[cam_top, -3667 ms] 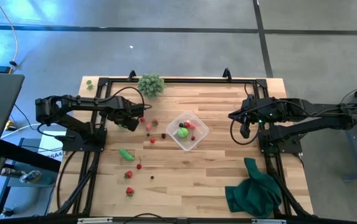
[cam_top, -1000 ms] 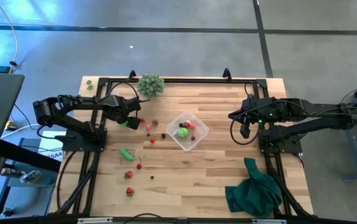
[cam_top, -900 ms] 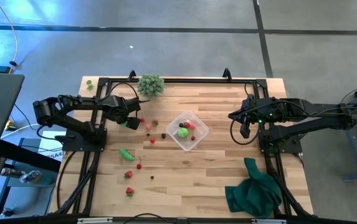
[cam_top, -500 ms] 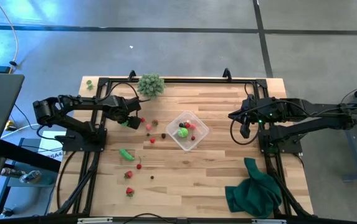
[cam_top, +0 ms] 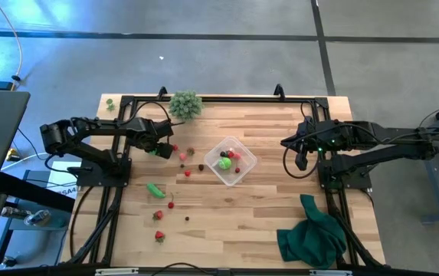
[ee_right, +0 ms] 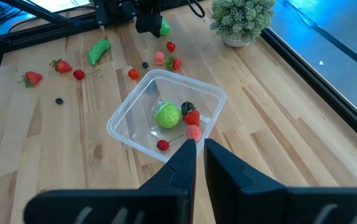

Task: Pick and placing Produce into tupperware
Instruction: Put the green pear into the transparent bin

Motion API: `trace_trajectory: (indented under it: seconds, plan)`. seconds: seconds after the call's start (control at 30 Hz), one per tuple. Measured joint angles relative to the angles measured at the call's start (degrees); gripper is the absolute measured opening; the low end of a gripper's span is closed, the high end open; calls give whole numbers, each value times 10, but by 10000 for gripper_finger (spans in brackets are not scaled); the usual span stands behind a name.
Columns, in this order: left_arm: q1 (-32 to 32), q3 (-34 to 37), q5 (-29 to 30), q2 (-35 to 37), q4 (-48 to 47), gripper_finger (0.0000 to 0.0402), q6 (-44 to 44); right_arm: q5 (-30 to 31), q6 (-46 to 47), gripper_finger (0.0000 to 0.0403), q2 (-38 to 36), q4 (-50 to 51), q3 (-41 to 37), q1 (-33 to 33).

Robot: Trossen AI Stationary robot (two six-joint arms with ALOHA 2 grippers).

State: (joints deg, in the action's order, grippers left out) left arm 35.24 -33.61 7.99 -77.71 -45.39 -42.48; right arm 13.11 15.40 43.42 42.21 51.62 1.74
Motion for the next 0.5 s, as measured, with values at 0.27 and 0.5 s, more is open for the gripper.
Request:
trace_trajectory:
  seconds: [0.27,0.5]
  plan:
    - [0,0,0,0,1,238,17,0,0,25,0,0,0,0]
    - [0,0,0,0,2,242,100,0,0,25,0,0,0,0]
